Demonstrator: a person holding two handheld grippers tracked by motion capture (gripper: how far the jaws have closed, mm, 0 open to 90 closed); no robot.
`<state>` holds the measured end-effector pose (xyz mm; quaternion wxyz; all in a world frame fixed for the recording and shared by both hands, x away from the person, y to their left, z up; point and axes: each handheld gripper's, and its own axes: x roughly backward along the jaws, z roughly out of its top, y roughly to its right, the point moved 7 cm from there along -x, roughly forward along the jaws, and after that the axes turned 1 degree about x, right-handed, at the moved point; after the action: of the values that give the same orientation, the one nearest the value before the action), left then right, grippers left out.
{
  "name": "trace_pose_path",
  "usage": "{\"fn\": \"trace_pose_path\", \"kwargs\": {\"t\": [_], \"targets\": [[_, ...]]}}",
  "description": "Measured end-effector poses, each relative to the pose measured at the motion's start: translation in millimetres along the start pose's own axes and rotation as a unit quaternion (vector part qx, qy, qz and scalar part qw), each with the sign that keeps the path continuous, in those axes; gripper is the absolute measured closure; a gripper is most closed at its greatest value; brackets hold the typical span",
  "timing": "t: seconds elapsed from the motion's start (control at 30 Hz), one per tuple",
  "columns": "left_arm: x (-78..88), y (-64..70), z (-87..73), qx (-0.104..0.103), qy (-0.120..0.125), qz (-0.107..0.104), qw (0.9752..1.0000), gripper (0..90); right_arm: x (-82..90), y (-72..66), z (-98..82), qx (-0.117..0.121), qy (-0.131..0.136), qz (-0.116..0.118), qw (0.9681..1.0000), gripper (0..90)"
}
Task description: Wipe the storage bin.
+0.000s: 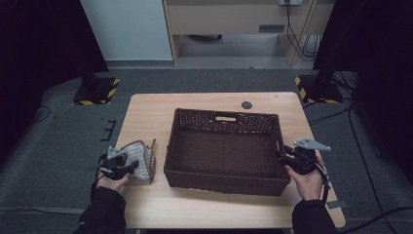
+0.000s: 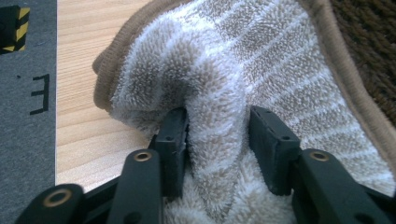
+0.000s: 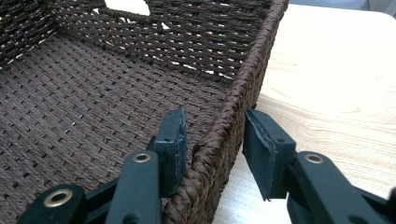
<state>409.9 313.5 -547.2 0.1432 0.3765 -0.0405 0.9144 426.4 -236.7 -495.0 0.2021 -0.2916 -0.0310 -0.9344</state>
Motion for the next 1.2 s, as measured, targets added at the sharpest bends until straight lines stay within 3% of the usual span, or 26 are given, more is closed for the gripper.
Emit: {"fn": "trace_pose_path", "kwargs": {"t": [0.13,0.33,0.47,0.67,0.73,0.93,1.07,1.2], "targets": [[-2.3,-1.8,-2.7,-0.001,-0.005,0.005,1.0000,48.7,0.0,0.2,0.0,0.002,0.000,-0.002,1.0000,58.9],[-5.5,-8.5,-6.8,-0.004,-0.023,0.027,0.9994,51.0,0.1,0.1,0.2,0.003,0.000,-0.003,1.0000,58.7],[-5.9,-9.8,-6.7,-0.002,-0.021,0.024,0.9995,49.8,0.1,0.2,0.2,0.002,-0.001,-0.003,1.0000,58.2],[5.2,-8.4,0.2,0.022,0.011,0.011,0.9996,35.6,0.6,0.7,1.7,0.007,-0.002,-0.013,0.9999,55.3],[11.2,-8.5,1.6,0.021,0.018,0.010,0.9996,32.5,1.7,0.2,3.4,0.011,0.001,-0.012,0.9999,54.3],[26.5,-8.0,10.5,0.033,0.051,0.008,0.9981,29.2,14.5,3.8,13.4,0.013,0.031,-0.018,0.9993,50.7],[33.3,-3.9,18.8,0.033,0.065,0.001,0.9973,28.4,21.6,2.6,14.6,0.019,0.035,-0.013,0.9991,51.8],[45.2,7.6,38.5,0.028,0.094,-0.011,0.9951,28.8,23.0,-2.9,10.4,0.024,0.026,-0.001,0.9994,53.2]]}}
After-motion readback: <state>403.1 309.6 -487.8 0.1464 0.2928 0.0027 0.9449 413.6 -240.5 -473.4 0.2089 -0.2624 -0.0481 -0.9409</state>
